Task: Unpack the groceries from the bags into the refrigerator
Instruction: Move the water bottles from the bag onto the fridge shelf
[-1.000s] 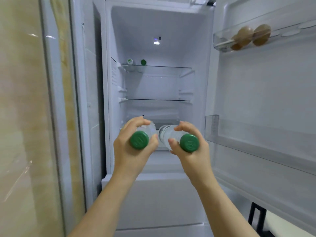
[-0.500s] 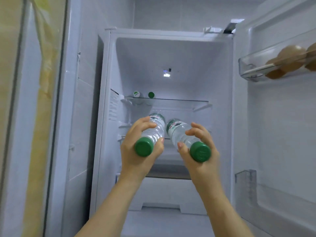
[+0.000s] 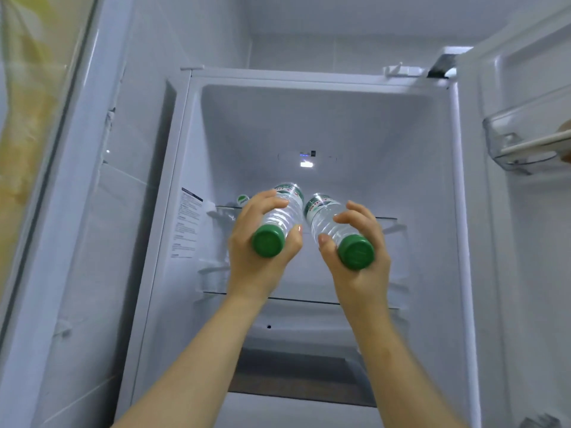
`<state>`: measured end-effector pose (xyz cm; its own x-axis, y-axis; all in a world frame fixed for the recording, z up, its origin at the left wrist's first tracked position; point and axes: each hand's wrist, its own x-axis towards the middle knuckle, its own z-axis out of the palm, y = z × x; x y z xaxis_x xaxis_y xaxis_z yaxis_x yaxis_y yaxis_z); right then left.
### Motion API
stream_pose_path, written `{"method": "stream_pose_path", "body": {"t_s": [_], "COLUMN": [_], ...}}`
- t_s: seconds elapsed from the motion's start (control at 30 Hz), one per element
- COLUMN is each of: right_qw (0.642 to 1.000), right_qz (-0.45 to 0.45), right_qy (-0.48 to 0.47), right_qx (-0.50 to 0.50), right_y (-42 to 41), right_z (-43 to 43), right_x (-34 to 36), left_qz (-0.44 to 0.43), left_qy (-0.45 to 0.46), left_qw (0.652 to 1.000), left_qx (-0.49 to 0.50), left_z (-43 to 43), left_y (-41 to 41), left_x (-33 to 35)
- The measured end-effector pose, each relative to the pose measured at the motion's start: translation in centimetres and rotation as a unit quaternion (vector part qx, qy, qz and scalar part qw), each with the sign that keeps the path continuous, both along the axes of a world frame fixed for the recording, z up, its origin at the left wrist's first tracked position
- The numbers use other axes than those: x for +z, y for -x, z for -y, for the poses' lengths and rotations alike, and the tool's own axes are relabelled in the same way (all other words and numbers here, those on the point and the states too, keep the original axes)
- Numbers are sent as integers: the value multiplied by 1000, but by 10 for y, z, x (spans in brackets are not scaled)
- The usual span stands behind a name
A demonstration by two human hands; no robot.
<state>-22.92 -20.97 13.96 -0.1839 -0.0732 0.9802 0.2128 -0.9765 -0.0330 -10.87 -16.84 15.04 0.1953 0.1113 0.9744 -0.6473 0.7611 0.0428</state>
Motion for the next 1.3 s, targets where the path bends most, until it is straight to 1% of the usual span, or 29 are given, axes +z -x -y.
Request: {"method": "stream_pose_path", "body": {"t_s": [0.1, 0.23, 0.33, 0.47, 0.57, 0.73, 0.87, 0.93, 1.03, 1.13, 1.2, 1.3], "right_qw": [1000, 1000, 1000, 997, 992, 988, 986, 984, 980, 977, 977, 976], "right_qz": [6, 15, 17, -1, 14, 19, -2, -14, -35, -43, -43, -64], "right_qy": [6, -4, -16, -66, -116, -148, -162, -173, -192, -203, -207, -210], "right_qx": [-5, -6, 2, 25, 53, 42, 39, 43, 45, 40, 35, 0], "right_y": [-11, -27, -40, -48, -51, -54, -50, -48, -46, -43, -42, -40], "right_z": [17, 38, 55, 67, 74, 82, 87, 90, 97, 106, 111, 119], "right_x": [13, 31, 43, 61, 68, 75, 87, 94, 101, 106, 109, 112], "left_qz": [-29, -28, -44, -61, -73, -47, -62, -59, -40, 29, 77, 113], "left_qy": [-16, -29, -45, -65, -95, -132, -173, -189, -220, -265, -281, -301], "left_qw": [999, 999, 995, 991, 985, 981, 970, 969, 969, 963, 957, 943], "left_qx": [-33, -36, -74, -98, -123, -131, -158, -149, -109, -50, 10, 88], "left_z": [17, 42, 58, 72, 87, 103, 117, 121, 122, 122, 122, 124], "left_y": [-11, -29, -40, -48, -58, -66, -68, -68, -69, -69, -67, -66], "left_x": [19, 40, 52, 65, 73, 87, 94, 98, 107, 114, 119, 126]}}
